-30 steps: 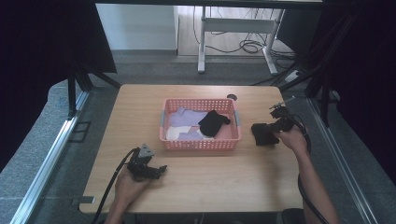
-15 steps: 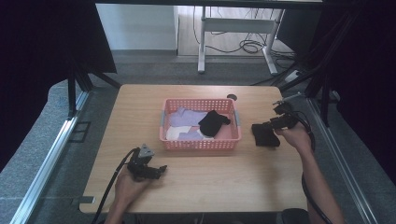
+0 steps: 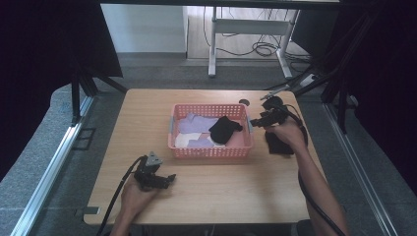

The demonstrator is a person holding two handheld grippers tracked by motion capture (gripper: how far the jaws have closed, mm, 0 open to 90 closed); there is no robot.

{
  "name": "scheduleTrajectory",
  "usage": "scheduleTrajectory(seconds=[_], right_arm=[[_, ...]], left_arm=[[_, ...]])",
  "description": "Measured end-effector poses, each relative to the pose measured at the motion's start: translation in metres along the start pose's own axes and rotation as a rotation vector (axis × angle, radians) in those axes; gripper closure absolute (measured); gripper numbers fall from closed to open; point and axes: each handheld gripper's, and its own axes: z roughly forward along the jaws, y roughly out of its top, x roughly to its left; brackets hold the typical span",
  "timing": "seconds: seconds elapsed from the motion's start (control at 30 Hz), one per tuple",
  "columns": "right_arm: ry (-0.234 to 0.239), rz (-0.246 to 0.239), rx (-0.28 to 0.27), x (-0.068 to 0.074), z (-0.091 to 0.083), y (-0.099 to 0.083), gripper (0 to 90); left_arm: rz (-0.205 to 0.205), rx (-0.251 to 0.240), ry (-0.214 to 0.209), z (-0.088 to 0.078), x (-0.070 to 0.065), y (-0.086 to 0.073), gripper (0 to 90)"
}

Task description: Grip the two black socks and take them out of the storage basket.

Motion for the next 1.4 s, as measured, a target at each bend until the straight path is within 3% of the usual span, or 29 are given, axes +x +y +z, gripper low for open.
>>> scheduleTrajectory(seconds=[0.2,0.23,0.43,0.73,0.83,0.9,1.0,1.13,1.2,1.33,1.4], right_arm=[[0.038,-0.026,0.009,0.019,0.029,0.022,39.4],[0.05,-0.032,0.019,0.026,0.044,0.031,39.4],[0.069,-0.026,0.053,0.035,0.08,0.047,39.7],[0.027,0.031,0.107,0.037,0.129,0.057,38.5],[0.006,0.058,0.158,0.039,0.142,0.057,38.0],[-0.014,0.051,0.181,0.042,0.148,0.057,38.8],[-0.004,0.042,0.227,0.047,0.157,0.056,45.2],[-0.018,0.028,0.255,0.051,0.159,0.054,70.1],[-0.016,0.029,0.26,0.05,0.157,0.053,77.3],[-0.016,0.016,0.25,0.053,0.153,0.052,80.5],[-0.015,0.012,0.219,0.054,0.148,0.052,80.6]], left_arm=[[-0.001,-0.001,0.0,0.0,0.0,0.0,12.5],[-0.001,-0.001,0.0,0.0,0.0,0.0,12.5],[0.001,0.0,0.0,0.0,0.0,0.0,12.5],[-0.001,0.0,0.0,0.0,0.0,0.0,12.5],[-0.001,0.0,0.0,0.0,0.0,0.0,12.5],[-0.001,0.0,-0.001,0.0,0.0,0.0,12.5],[-0.001,0.0,-0.001,0.0,0.0,0.0,12.5],[-0.001,0.0,-0.001,0.0,0.0,0.0,12.5],[-0.001,0.0,-0.001,0.0,0.0,0.0,12.5],[-0.002,0.0,-0.001,0.0,0.0,0.0,12.4],[-0.002,0.0,-0.001,0.0,0.0,0.0,12.5]])
